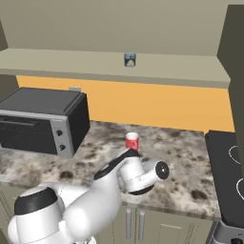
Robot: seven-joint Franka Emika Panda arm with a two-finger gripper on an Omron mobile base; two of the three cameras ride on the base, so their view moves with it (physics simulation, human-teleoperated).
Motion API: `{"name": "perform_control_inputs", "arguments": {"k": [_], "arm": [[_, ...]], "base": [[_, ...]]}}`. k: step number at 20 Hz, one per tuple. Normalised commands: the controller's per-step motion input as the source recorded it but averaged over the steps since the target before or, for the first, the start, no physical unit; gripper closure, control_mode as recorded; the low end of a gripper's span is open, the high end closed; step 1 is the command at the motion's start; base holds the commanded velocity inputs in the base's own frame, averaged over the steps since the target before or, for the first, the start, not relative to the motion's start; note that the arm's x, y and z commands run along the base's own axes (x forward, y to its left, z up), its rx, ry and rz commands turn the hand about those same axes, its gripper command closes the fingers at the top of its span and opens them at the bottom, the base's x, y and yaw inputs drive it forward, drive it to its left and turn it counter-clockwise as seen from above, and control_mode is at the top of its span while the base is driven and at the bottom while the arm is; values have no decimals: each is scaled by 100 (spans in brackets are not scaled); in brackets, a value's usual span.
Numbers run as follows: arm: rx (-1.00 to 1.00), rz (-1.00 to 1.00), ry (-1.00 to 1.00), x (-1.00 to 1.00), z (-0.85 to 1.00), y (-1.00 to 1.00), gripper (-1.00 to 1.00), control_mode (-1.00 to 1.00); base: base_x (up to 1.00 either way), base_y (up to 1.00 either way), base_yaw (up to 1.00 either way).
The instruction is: Restock the canned food cabinet by taking the new fresh canned food from the counter and placing it in the cabinet. Then, take the old canned food from the cabinet and place it on the counter.
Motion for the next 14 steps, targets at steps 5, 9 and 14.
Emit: {"name": "perform_control_inputs", "arguments": {"k": [5,9,14], "arm": [[3,-3,-2,4,20,0,-100,-100],[1,-1,0,-2,96,0,-100,-100],[0,0,-8,-21,100,0,-100,-100]], "base": [[0,0,0],[0,0,0],[0,0,0]]}}
